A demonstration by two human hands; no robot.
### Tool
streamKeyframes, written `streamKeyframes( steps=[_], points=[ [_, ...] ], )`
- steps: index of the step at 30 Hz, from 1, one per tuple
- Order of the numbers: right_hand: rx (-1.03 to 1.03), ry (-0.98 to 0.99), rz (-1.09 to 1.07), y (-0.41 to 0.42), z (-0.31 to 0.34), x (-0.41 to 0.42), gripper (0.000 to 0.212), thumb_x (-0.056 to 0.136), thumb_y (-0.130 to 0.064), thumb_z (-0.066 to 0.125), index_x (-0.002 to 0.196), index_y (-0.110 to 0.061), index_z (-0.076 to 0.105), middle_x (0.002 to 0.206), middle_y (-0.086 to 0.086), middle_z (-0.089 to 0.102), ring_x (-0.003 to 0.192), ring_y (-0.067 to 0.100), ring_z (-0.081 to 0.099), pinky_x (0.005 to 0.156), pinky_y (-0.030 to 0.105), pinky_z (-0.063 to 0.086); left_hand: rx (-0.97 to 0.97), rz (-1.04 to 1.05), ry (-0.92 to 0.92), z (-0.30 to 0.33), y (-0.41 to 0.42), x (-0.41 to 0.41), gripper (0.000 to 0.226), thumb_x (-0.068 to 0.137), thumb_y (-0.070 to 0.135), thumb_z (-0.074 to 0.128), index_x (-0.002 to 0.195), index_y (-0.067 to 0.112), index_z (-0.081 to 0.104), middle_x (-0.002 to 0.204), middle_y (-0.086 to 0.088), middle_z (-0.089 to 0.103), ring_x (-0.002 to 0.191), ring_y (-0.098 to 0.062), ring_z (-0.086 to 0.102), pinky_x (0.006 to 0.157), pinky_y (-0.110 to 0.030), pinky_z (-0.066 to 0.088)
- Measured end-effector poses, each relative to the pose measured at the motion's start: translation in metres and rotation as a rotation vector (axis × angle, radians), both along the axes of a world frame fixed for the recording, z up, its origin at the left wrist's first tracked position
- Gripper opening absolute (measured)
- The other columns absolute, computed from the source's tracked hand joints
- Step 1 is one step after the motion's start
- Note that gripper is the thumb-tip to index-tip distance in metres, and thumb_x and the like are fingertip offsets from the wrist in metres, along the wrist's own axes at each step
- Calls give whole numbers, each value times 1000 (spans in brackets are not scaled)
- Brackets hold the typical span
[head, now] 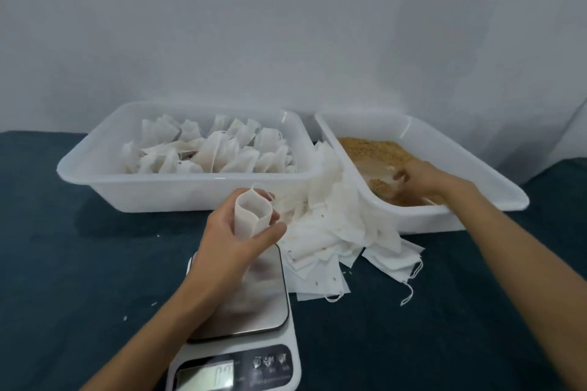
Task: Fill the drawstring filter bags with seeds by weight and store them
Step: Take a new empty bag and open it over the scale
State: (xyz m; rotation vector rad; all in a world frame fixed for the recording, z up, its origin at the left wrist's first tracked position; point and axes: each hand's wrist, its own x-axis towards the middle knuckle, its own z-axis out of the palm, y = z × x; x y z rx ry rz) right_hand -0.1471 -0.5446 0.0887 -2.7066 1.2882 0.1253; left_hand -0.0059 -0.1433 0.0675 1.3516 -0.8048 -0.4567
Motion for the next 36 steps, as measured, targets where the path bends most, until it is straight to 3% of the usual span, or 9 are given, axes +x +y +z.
streamKeyframes(
  steps=[3, 8, 14, 21, 26, 28, 31, 34, 36],
  points=[
    [-25, 77, 43, -6, -2, -3, 64, 76, -31, 85, 133, -18, 58, 129, 2, 57, 114, 24, 56, 94, 35, 49, 1, -1, -9, -1, -1, -1, 37, 76, 24, 81, 110, 20, 66, 93, -2, 73, 87, -18, 70, 82, -32, 58],
    [-80, 98, 17, -31, 1, -17, 23, 85, -27, 71, 102, -13, 65, 105, 7, 67, 88, 23, 60, 83, 40, 52, 15, 8, -10, -1, -1, 1, 31, 86, 6, 83, 110, 17, 66, 91, -3, 73, 83, -14, 68, 77, -26, 57],
    [-175, 33, -77, -50, 19, -10, 24, 102, -33, 50, 120, -17, 55, 95, 2, 61, 71, 20, 64, 61, 34, 49, 10, 21, -6, 0, -1, 3, 31, 86, 3, 82, 110, 16, 66, 89, -8, 73, 82, -17, 67, 78, -27, 57],
    [-220, 184, -53, -48, 18, 39, 26, 97, -6, 53, 123, -7, 56, 80, -1, 46, 82, 22, 55, 70, 32, 45, -14, 39, -1, -3, -3, 3, 34, 75, 21, 78, 107, 14, 68, 93, -2, 74, 82, -12, 68, 77, -18, 55],
    [-222, 184, -79, -61, 11, 44, 32, 96, -5, 54, 128, -7, 55, 88, 3, 53, 91, 25, 57, 81, 36, 51, -14, 26, -11, -2, -3, 3, 33, 75, 21, 78, 106, 13, 68, 91, -2, 74, 84, -12, 68, 77, -16, 55],
    [-212, 150, -51, -61, 11, 44, 48, 96, -3, 52, 143, -11, 48, 113, 8, 63, 102, 27, 60, 85, 35, 51, -6, 18, -12, -1, -4, 2, 32, 76, 20, 77, 106, 15, 67, 90, -2, 73, 83, -12, 67, 76, -16, 54],
    [-211, 112, 12, -51, 6, 52, 68, 96, 2, 50, 158, -15, 28, 146, 14, 51, 124, 31, 55, 98, 38, 47, 10, 25, -9, -2, -4, 0, 29, 75, 22, 77, 103, 22, 67, 90, -2, 73, 82, -15, 67, 77, -19, 54],
    [-196, 106, 49, -40, 2, 60, 61, 96, 2, 52, 153, -9, 35, 153, 14, 45, 134, 30, 48, 102, 37, 42, 24, 41, -9, -3, -5, -1, 31, 74, 23, 78, 104, 19, 67, 91, -2, 73, 83, -16, 66, 76, -20, 54],
    [-193, 100, 58, -37, 3, 63, 51, 95, 1, 51, 146, -5, 43, 146, 15, 50, 127, 30, 52, 93, 35, 44, 18, 38, 3, -2, -5, 0, 32, 75, 21, 78, 105, 17, 67, 90, -4, 73, 82, -14, 66, 76, -20, 54]
  ],
)
